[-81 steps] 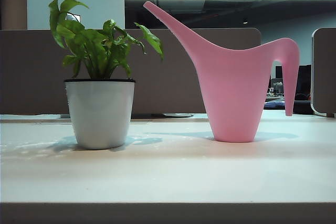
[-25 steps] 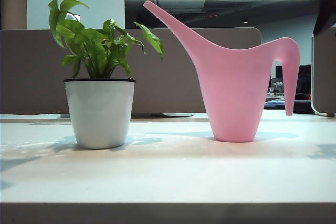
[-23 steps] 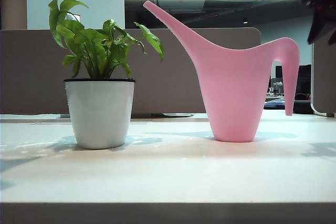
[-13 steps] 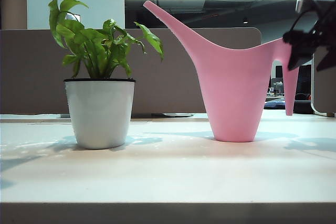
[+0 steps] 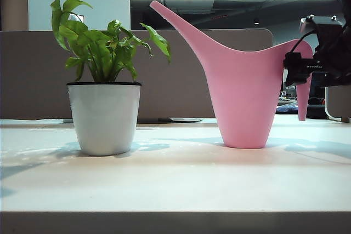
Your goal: Pick up the watering can from the table, water the potted plant, and put the can back.
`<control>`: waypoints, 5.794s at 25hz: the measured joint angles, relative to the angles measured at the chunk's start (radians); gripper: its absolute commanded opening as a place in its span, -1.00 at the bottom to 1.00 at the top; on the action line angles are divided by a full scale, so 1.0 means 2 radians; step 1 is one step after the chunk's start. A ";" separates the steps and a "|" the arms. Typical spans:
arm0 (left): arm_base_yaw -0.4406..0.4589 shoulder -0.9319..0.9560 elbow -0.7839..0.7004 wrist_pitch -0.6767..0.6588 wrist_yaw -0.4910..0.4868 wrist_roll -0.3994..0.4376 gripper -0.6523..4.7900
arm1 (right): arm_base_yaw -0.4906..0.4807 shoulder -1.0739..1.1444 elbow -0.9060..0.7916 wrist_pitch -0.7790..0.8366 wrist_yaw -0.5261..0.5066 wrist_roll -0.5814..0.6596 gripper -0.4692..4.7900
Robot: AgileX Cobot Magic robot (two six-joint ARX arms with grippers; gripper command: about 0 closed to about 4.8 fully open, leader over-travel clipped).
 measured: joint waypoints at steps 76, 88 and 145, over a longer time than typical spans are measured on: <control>0.000 -0.001 0.000 -0.024 0.001 0.000 -0.78 | 0.050 -0.189 0.029 0.112 0.014 -0.408 -0.30; 0.000 -0.001 0.000 -0.025 0.001 0.000 -0.78 | 0.063 -0.203 0.041 0.108 -0.002 -0.437 -0.31; 0.000 -0.001 0.000 -0.037 0.001 0.000 -0.78 | 0.118 -0.211 0.073 0.091 -0.015 -0.614 -0.32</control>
